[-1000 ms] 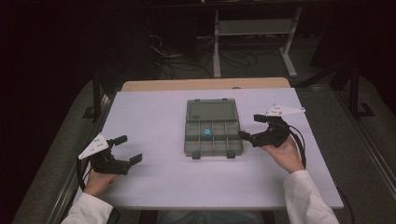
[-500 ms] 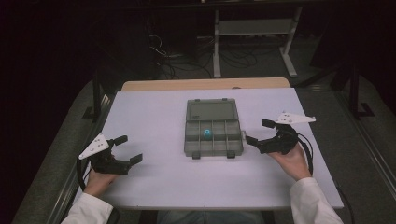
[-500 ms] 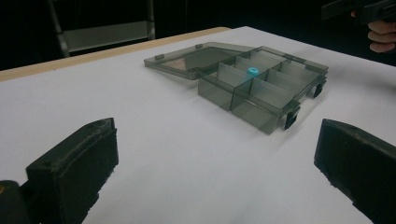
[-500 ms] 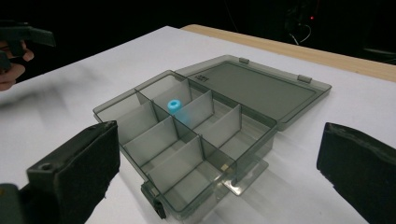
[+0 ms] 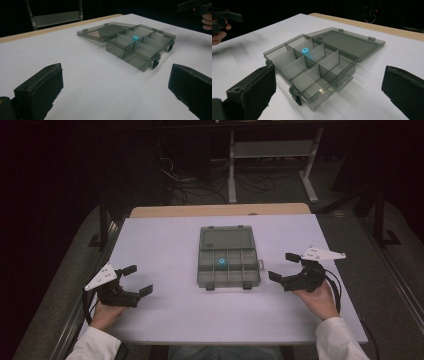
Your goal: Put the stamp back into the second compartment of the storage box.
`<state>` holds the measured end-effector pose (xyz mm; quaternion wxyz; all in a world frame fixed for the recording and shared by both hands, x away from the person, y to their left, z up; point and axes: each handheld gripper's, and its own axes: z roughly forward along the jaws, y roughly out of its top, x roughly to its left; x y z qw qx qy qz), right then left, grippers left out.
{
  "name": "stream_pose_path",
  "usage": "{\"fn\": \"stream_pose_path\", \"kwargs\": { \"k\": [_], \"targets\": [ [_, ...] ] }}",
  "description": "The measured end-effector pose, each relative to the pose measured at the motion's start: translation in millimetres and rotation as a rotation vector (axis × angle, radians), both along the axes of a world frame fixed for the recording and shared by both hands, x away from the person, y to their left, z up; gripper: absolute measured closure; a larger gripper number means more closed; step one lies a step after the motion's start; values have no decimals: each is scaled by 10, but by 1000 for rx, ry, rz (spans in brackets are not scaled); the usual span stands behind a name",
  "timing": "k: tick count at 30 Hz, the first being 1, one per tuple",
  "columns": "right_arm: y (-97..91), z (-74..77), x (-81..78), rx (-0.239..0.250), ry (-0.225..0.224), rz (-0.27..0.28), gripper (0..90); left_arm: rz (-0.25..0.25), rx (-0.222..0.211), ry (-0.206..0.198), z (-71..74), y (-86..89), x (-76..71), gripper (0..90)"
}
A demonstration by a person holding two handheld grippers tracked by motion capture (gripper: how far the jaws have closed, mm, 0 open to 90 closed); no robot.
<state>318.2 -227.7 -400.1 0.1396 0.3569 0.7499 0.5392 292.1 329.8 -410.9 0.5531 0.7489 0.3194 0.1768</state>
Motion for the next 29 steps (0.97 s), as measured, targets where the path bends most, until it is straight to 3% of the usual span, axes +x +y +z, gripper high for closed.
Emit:
{"fn": "stream_pose_path", "kwargs": {
  "k": [15, 29],
  "targets": [
    [-205, -118, -184, 3, -15, -54, 0, 3, -1, -1, 0, 7, 1, 0],
    [-227, -202, -268, -19, -24, -81, 0, 0, -2, -2, 6, 5, -1, 0]
  ]
}}
